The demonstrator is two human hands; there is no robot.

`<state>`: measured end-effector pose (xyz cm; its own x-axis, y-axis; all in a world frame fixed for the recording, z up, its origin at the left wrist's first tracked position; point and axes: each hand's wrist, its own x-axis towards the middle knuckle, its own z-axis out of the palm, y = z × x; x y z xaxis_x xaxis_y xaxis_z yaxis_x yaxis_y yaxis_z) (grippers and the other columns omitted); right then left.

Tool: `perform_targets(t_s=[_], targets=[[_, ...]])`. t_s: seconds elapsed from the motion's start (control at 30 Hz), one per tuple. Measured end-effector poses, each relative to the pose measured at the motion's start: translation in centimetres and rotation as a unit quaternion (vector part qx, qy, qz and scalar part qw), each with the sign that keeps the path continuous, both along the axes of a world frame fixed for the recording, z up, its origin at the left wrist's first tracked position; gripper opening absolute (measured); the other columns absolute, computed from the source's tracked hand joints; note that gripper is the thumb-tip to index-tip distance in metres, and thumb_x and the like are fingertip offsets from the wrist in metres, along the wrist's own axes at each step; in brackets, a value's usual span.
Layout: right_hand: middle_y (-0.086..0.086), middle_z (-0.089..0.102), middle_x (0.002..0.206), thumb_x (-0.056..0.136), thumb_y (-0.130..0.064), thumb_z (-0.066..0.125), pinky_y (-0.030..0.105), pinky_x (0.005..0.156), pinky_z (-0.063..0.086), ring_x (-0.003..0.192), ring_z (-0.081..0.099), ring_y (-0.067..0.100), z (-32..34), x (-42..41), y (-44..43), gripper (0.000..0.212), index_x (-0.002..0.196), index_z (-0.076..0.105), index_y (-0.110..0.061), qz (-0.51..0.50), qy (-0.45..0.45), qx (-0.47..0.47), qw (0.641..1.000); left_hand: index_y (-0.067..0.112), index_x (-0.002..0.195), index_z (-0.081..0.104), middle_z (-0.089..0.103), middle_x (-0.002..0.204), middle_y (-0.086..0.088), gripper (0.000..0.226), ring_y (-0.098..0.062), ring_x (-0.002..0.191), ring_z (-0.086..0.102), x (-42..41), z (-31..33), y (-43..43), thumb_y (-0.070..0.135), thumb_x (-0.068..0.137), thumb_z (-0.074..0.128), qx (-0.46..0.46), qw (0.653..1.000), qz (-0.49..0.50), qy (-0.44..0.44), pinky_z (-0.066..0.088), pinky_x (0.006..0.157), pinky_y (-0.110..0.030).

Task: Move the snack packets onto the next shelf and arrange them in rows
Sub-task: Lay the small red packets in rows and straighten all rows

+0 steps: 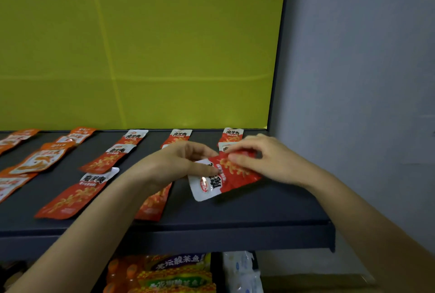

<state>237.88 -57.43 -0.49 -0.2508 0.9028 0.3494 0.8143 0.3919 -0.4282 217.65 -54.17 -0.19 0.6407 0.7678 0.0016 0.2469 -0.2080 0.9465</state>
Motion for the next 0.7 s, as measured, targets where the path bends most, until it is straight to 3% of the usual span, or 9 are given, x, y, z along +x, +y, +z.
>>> perform_targets(t_s=[0.1, 0.2, 0.3, 0.37, 0.43, 0.53, 0.6, 0.7], targets=[[-0.02, 0.057, 0.073, 0.08, -0.04, 0.067, 0.017, 0.07, 0.037, 0.074, 0.052, 0.001, -0.3, 1.0, -0.9, 0.023, 0.096, 0.071, -0.024, -0.022, 0.014, -0.048, 0.999, 0.008, 0.092, 0.065, 0.069, 0.075, -0.002, 0.023, -0.005, 0.061, 0.065, 1.6, 0.6, 0.6, -0.001, 0.071, 0.073, 0.032, 0.999, 0.03, 0.016, 0.052, 0.06, -0.012], [-0.009, 0.067, 0.07, 0.079, -0.029, 0.071, 0.015, 0.063, 0.041, 0.06, 0.057, -0.002, -0.8, 1.8, -2.1, 0.007, 0.08, 0.069, -0.023, 0.015, 0.112, -0.193, 0.975, 0.009, 0.084, 0.062, 0.064, 0.07, -0.004, 0.023, -0.005, 0.053, 0.062, 3.1, 0.7, 1.0, -0.002, 0.069, 0.075, 0.034, 0.995, 0.084, -0.03, 0.05, 0.053, -0.012], [-0.007, 0.068, 0.062, 0.082, -0.021, 0.068, 0.011, 0.054, 0.041, 0.052, 0.057, -0.001, -1.9, 1.9, -2.8, 0.008, 0.075, 0.065, -0.02, -0.015, 0.208, -0.234, 0.95, 0.011, 0.082, 0.058, 0.064, 0.076, -0.003, 0.019, -0.009, 0.065, 0.061, 4.0, 0.0, 1.7, 0.001, 0.075, 0.072, 0.094, 0.986, 0.133, -0.048, 0.05, 0.064, -0.018], [-0.009, 0.065, 0.054, 0.083, -0.02, 0.067, 0.013, 0.05, 0.038, 0.047, 0.054, -0.001, -2.6, 1.9, -2.8, 0.01, 0.073, 0.064, -0.02, -0.057, 0.245, -0.229, 0.94, 0.01, 0.09, 0.061, 0.064, 0.083, -0.002, 0.015, -0.014, 0.078, 0.06, 3.8, -0.7, 1.8, 0.014, 0.08, 0.07, 0.192, 0.964, 0.182, 0.024, 0.048, 0.075, -0.026], [-0.007, 0.063, 0.053, 0.083, -0.021, 0.067, 0.017, 0.053, 0.037, 0.045, 0.052, -0.001, -3.0, 1.7, -2.5, 0.011, 0.073, 0.064, -0.019, -0.093, 0.265, -0.212, 0.936, 0.01, 0.101, 0.063, 0.065, 0.093, -0.001, 0.026, -0.015, 0.088, 0.061, 3.2, -1.5, 1.2, 0.03, 0.084, 0.065, 0.249, 0.941, 0.183, 0.136, 0.048, 0.082, -0.028], [0.002, 0.072, 0.072, 0.08, -0.027, 0.07, 0.032, 0.075, 0.052, 0.068, 0.066, 0.011, -3.5, 1.3, -1.8, 0.012, 0.073, 0.068, -0.017, -0.13, 0.257, -0.179, 0.941, 0.019, 0.105, 0.063, 0.066, 0.102, 0.001, 0.036, -0.017, 0.097, 0.061, 2.9, -2.8, -0.8, 0.048, 0.087, 0.051, 0.25, 0.932, 0.104, 0.24, 0.045, 0.081, -0.028], [0.003, 0.075, 0.08, 0.078, -0.033, 0.068, 0.042, 0.089, 0.052, 0.084, 0.069, 0.018, -3.7, 0.9, -1.6, 0.016, 0.073, 0.068, -0.018, -0.149, 0.209, -0.161, 0.953, 0.022, 0.121, 0.056, 0.059, 0.127, -0.002, 0.043, -0.018, 0.119, 0.052, 3.2, -3.8, -1.9, 0.049, 0.091, 0.043, 0.248, 0.93, 0.083, 0.257, 0.04, 0.094, -0.028], [-0.007, 0.07, 0.076, 0.081, -0.045, 0.061, 0.041, 0.085, 0.052, 0.084, 0.067, 0.015, -3.9, 0.5, -1.9, 0.023, 0.066, 0.06, -0.028, -0.171, 0.102, -0.139, 0.97, 0.017, 0.143, 0.033, 0.024, 0.155, -0.003, 0.058, -0.015, 0.144, 0.017, 3.7, -4.8, -2.6, 0.048, 0.093, 0.037, 0.279, 0.909, 0.097, 0.293, 0.015, 0.115, -0.027]])
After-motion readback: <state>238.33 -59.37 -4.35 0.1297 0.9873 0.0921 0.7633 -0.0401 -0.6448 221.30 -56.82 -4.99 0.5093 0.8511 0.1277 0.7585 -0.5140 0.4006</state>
